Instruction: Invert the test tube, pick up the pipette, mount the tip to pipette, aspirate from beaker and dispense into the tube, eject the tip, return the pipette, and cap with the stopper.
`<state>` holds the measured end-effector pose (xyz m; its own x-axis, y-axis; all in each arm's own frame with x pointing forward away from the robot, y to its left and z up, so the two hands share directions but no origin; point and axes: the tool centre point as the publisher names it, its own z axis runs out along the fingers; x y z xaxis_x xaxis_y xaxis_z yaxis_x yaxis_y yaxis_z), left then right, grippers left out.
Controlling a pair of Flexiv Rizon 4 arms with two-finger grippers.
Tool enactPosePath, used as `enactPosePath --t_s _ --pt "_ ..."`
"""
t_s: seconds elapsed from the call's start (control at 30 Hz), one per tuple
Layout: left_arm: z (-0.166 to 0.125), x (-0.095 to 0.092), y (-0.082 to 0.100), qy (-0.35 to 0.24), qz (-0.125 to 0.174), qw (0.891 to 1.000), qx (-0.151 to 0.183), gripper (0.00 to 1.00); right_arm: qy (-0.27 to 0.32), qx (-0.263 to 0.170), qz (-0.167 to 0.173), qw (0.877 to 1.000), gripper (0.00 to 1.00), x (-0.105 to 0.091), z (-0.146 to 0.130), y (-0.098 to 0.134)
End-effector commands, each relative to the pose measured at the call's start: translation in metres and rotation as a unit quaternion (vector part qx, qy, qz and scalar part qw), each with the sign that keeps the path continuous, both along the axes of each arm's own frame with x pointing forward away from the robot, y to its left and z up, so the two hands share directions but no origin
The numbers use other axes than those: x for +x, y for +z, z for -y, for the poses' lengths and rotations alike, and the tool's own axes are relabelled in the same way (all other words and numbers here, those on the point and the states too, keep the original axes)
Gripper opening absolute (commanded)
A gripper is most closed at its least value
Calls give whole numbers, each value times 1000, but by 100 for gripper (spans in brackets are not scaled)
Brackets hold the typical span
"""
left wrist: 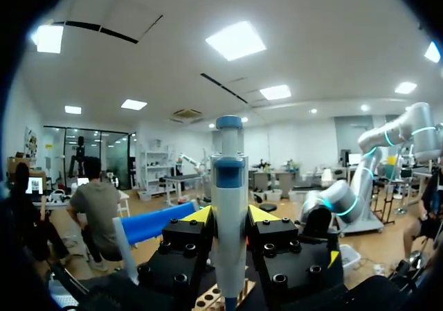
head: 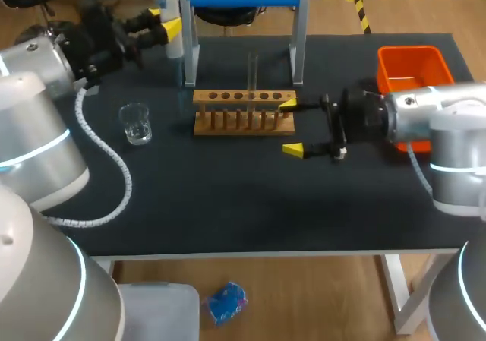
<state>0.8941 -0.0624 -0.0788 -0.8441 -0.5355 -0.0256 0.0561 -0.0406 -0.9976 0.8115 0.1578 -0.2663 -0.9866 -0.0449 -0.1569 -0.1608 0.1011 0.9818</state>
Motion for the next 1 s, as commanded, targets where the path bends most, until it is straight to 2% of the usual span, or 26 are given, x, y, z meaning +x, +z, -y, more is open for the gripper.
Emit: enactPosePath --t_s 0.03,0.47,0.5,0.57,0.67,0.9,1.0 --pt "-9 -12 0 7 2 1000 -3 0 4 -5 3 1000 100 5 -23 -1" --pt "-9 -12 0 7 2 1000 -3 0 4 -5 3 1000 100 5 -23 -1" --pt "-14 -10 -3 13 0 1000 -5 0 4 -5 3 1000 100 5 -23 -1" --pt "-28 -5 -6 26 22 999 -2 0 4 -5 3 1000 100 5 -23 -1" --pt "-52 3 -10 56 32 998 -2 0 4 -5 3 1000 100 5 -23 -1" --pt "-85 12 -14 81 43 996 11 0 -10 -39 -42 998 100 -5 -59 -24" --pt "-89 15 -14 79 49 996 13 0 -24 -51 -55 997 100 0 -81 -36"
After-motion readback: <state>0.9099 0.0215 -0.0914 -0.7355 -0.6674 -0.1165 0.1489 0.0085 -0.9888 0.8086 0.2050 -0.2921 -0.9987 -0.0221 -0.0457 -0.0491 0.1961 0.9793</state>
